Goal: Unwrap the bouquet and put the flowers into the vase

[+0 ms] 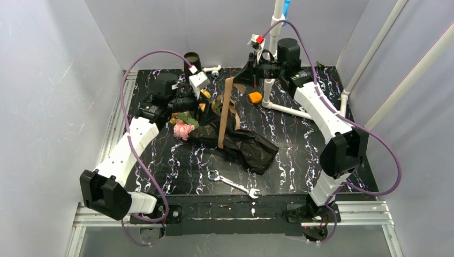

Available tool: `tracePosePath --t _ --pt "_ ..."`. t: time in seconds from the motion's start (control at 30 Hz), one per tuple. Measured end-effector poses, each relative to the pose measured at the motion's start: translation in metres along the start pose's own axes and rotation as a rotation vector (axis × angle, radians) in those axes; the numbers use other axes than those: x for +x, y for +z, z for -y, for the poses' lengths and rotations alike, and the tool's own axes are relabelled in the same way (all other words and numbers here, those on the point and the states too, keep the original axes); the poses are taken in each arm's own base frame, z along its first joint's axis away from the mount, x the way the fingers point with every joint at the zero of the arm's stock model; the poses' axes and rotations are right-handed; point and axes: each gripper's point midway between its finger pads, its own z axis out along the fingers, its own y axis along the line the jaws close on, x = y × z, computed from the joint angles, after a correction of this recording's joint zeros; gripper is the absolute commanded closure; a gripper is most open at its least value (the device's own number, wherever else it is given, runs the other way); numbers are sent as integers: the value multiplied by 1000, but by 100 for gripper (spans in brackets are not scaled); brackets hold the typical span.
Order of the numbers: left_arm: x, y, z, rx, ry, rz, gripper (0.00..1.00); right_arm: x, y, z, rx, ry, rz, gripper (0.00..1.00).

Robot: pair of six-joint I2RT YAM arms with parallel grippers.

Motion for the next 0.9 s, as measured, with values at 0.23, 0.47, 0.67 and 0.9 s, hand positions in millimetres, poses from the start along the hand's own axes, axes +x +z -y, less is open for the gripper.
tracePosePath --t 0.23,0.47,0.67,0.9 --pt "-7 24 1 -22 -51 33 34 -25 21 -31 -94 38 72 99" --pt "-12 30 -8 -64 -151 56 100 -42 26 -48 -141 80 110 99" --pt "-26 24 -6 -61 -159 82 100 -44 25 -49 -141 87 108 62" --pt "-58 -14 -9 -88 -126 138 100 -10 20 -34 -86 117 21 13"
